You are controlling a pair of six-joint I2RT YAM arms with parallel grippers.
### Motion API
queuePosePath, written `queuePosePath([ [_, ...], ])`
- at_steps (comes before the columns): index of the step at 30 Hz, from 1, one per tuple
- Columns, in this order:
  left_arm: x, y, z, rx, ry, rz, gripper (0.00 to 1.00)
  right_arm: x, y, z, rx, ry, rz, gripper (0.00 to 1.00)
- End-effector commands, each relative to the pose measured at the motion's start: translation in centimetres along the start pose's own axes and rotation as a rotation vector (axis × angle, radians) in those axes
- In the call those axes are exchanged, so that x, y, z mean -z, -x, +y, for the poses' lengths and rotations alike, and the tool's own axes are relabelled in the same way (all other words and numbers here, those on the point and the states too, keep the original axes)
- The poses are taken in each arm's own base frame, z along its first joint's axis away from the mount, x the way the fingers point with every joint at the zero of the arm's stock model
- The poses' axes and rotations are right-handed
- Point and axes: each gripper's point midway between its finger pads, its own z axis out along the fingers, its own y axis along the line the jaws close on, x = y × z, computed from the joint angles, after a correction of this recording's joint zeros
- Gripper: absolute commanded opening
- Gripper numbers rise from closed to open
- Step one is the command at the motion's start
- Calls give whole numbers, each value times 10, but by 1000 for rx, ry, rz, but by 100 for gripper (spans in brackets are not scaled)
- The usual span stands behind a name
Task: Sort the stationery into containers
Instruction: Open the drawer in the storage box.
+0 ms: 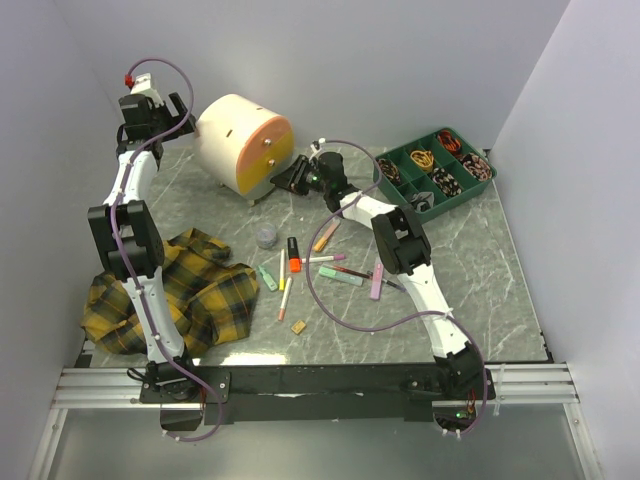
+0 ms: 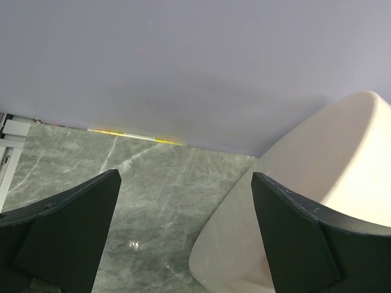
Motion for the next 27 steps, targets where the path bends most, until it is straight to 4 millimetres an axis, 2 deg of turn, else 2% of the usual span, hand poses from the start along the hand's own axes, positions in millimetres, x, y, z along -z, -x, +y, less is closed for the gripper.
queuePosePath([
  [1, 2, 17, -11, -22, -19, -48, 96, 1, 6, 29, 63, 88, -4, 31],
  [6, 2, 17, -12, -16, -22, -52, 96, 13, 8, 33, 73, 100, 3, 25],
  [11, 4, 19, -15, -7, -33, -56, 95, 26, 9, 28, 77, 98, 13, 24],
  [15, 7, 15, -15, 0, -34, -45, 95, 38, 18, 36, 89, 102, -1, 23],
  [17, 8, 22, -16, -5, -39, -75, 95, 43, 17, 36, 93, 104, 5, 22],
  [18, 8, 20, -15, -1, -36, -71, 95, 48, 22, 41, 102, 109, -3, 22],
  [27, 15, 29, -8, -4, 2, -96, 97, 74, 19, 44, 100, 97, 11, 22],
])
